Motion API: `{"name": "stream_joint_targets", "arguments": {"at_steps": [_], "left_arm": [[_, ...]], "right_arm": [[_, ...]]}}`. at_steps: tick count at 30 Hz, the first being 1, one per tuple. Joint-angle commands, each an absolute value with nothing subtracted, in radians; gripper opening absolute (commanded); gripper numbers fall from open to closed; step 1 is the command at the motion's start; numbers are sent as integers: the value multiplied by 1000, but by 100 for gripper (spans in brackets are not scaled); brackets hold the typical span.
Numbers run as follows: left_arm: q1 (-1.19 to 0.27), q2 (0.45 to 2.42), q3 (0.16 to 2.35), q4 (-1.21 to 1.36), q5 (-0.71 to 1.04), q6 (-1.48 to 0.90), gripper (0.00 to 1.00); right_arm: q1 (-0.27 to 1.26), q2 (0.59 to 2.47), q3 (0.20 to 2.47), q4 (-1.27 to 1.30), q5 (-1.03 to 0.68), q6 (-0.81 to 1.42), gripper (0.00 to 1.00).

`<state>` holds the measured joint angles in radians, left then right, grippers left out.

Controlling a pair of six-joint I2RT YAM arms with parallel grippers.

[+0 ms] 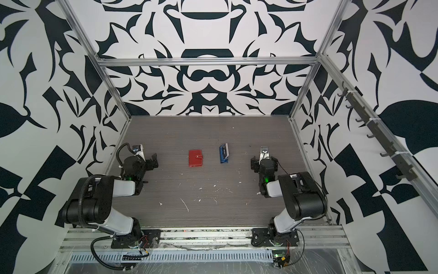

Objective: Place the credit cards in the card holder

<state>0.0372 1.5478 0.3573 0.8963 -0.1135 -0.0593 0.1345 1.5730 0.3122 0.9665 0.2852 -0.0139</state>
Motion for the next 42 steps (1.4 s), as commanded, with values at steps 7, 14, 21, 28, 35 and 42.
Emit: {"name": "stream_joint_targets", "arguments": {"at_steps": [7,14,21,28,35,42], "left_arm": [[42,1548,371,909,-101,-61,100],[43,1551,377,899,-127,-72,100],[43,1551,377,898,-127,-72,100],[44,1551,377,897,-131,-74,100],[43,1545,377,906,-167,-80,100],[42,1370,547,395,-436,-272,100]], "right_arm": [[133,1573,331,997,299,-12,100],[134,1572,331,997,299,-12,100],[134,1572,333,993,299,-9,100],[134,1572,333,994,298,-9,100],[133,1561,324,1005,328,-9,100],[135,1385,419,685,448,49,100]]}}
